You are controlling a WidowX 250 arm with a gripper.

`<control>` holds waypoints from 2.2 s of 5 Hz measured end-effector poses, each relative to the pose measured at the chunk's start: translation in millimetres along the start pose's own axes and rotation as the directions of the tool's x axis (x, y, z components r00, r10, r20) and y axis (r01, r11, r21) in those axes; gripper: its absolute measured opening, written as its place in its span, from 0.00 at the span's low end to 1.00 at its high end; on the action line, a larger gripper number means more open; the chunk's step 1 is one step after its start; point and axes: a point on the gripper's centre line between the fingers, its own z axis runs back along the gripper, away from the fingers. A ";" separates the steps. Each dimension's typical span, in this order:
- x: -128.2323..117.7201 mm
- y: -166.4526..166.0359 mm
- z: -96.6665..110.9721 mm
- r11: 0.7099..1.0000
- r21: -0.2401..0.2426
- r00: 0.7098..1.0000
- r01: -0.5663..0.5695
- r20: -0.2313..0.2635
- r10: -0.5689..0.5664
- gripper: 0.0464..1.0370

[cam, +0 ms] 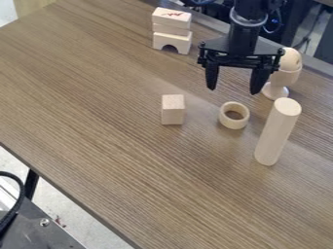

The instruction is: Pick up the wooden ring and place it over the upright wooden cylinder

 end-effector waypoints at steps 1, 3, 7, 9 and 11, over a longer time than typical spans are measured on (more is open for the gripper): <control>-7.1 4.5 -13.3 1.000 0.026 0.999 0.000 -0.038 0.001 0.96; -8.9 1.6 -19.3 1.000 0.015 0.999 -0.007 -0.051 0.007 0.96; -8.6 -10.6 -37.2 0.999 -0.030 0.998 0.030 -0.061 -0.031 0.96; -12.1 -11.2 -49.6 0.999 0.007 0.992 0.038 -0.117 -0.037 0.74; -10.4 -26.2 -38.8 0.998 -0.010 0.991 0.063 -0.122 -0.064 0.74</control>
